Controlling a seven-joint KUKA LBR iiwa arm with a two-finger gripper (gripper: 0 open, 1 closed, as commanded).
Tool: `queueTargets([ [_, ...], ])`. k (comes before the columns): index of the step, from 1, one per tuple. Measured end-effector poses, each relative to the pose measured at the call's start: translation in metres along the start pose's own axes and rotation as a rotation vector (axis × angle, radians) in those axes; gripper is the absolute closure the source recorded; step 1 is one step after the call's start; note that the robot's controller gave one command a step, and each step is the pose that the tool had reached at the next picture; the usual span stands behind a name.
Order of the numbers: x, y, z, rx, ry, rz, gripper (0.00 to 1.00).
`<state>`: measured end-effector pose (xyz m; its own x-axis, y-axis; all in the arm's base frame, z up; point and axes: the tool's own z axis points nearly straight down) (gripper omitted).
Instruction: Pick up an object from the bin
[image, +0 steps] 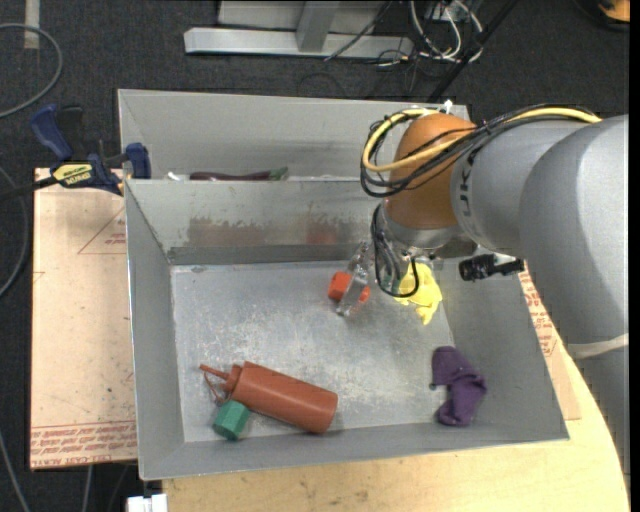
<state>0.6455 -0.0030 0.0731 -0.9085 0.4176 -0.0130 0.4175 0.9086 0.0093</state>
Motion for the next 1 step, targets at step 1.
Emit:
queueTargets([
  [1,0.0000,0.0001,-0.0090,-0.001,0.000,0.000,1.00],
])
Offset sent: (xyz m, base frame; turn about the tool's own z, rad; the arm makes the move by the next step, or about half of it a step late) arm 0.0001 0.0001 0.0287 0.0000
